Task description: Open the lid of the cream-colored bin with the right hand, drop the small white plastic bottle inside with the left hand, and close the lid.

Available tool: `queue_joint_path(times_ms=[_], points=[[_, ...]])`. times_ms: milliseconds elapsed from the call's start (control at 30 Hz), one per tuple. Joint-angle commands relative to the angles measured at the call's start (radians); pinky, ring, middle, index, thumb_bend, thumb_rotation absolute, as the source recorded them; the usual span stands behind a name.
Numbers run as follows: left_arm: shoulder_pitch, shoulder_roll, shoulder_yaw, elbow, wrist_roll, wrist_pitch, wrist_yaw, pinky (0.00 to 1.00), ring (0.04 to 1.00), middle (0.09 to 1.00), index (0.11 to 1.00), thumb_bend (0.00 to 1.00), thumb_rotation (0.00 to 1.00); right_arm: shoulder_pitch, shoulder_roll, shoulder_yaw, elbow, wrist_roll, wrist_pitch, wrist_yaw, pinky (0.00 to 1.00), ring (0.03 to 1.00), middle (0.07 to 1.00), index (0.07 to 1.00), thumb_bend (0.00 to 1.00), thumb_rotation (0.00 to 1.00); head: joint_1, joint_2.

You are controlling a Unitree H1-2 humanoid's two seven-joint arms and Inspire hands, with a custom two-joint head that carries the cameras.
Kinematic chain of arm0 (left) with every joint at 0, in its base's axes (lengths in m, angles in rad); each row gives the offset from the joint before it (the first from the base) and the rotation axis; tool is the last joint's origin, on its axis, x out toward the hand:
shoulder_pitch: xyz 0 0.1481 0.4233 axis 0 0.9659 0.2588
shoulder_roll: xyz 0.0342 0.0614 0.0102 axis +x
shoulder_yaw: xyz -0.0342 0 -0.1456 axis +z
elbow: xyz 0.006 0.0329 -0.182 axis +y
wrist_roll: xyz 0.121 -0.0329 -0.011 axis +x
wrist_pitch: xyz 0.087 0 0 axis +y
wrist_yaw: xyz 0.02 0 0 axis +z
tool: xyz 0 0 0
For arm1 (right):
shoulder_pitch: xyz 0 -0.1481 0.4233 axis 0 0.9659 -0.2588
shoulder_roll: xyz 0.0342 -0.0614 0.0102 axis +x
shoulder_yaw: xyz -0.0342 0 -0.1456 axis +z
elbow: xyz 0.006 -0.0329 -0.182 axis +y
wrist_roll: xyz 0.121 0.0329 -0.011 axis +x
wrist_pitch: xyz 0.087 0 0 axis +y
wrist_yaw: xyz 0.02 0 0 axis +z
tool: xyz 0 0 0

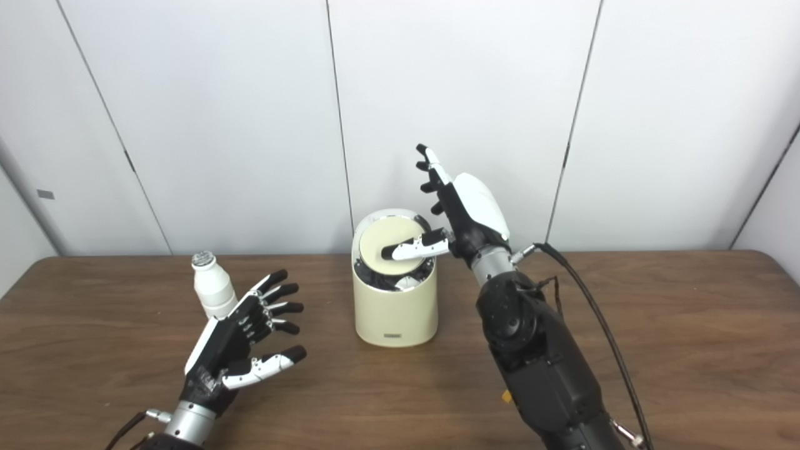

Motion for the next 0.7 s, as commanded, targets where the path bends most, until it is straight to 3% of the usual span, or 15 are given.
queue_joint_path(times_ms=[0,667], points=[[-0.001,-0.011,-0.007,0.008,-0.008,-0.028,-0.002,0.61,0.754,0.851,0.925,0.72,0.1,-0.064,-0.006,0.004,-0.016,-0.009,-0.046,-0.021,0.74,0.928,0.992,1.0,0.96,0.26,0.002,0.003],[0.003,-0.017,-0.013,-0.004,0.004,-0.014,0.002,0.62,0.762,0.851,0.923,0.73,0.12,-0.061,-0.035,0.064,0.018,-0.068,-0.006,0.019,0.69,0.906,1.0,0.984,0.93,0.16,0.01,0.008]])
